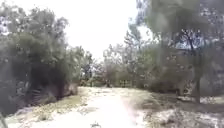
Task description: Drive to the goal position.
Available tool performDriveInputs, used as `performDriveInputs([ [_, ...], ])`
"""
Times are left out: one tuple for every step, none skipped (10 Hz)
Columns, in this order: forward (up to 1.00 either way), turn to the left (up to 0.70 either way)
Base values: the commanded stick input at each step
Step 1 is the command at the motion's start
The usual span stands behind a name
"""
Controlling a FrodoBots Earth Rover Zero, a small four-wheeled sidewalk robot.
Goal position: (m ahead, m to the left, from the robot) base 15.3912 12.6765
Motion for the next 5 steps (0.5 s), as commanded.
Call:
performDriveInputs([
  [0.85, 0.00],
  [0.85, 0.00],
  [0.85, 0.00],
  [0.85, 0.00],
  [0.85, 0.00],
])
